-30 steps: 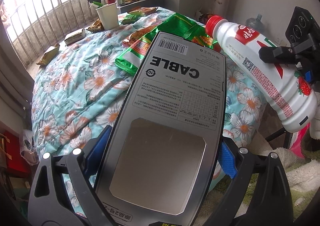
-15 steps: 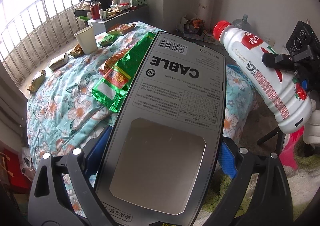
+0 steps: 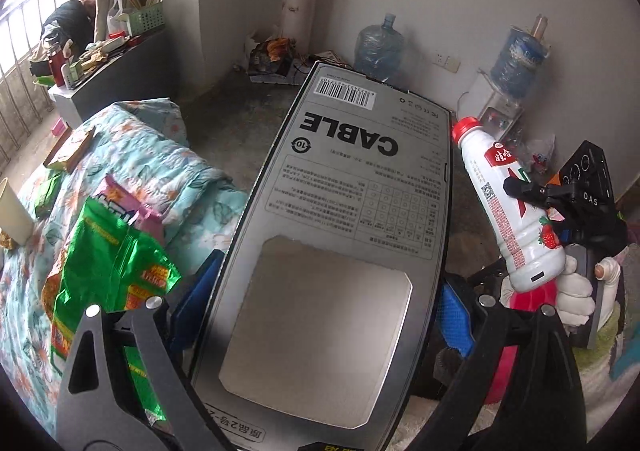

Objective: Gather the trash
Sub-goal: 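Carry the CABLE box and AD bottle to the blue wastebasket and release both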

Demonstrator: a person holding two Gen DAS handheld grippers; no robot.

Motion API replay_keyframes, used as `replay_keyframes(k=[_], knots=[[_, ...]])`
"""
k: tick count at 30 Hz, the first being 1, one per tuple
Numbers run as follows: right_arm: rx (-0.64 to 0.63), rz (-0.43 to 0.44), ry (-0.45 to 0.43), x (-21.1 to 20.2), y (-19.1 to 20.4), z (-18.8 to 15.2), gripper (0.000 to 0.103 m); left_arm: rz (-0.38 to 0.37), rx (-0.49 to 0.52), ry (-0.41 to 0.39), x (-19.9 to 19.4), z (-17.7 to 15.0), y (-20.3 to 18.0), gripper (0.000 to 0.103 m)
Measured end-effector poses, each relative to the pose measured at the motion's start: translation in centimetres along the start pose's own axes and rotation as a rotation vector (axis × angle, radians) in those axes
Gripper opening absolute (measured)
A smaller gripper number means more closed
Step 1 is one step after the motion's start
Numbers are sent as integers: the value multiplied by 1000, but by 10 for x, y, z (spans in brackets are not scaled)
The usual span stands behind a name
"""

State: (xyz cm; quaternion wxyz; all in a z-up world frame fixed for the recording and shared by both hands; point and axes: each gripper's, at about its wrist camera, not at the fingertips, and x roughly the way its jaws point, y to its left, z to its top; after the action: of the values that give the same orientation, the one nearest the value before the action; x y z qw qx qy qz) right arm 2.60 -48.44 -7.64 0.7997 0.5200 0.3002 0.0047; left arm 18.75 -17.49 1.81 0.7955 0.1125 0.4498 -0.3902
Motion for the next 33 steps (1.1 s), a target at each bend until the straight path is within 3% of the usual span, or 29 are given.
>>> replay_keyframes(k=[4, 9, 15, 17, 20, 23, 27, 33], knots=[[110, -74, -46, 2, -44, 18, 61, -95, 20, 101, 70, 46, -22, 89], [226, -111, -32, 31, -92, 45, 61, -160, 21, 237, 166, 88, -45, 89], [343, -128, -55, 91, -150, 113, 63, -133, -20, 343, 279, 140, -65, 90], [389, -183, -77, 112, -175, 132, 76, -129, -61, 397, 321, 160, -63, 90], [479, -204, -95, 135, -206, 141, 78, -92, -131, 428, 365, 168, -60, 90], [511, -158, -104, 140, -212, 129, 78, -149, -164, 441, 378, 166, -57, 90], [456, -190, -111, 129, -205, 109, 78, -199, -202, 412, 369, 162, -54, 90], [370, -235, -149, 87, -182, 75, 78, -257, -175, 294, 306, 167, -57, 90]])
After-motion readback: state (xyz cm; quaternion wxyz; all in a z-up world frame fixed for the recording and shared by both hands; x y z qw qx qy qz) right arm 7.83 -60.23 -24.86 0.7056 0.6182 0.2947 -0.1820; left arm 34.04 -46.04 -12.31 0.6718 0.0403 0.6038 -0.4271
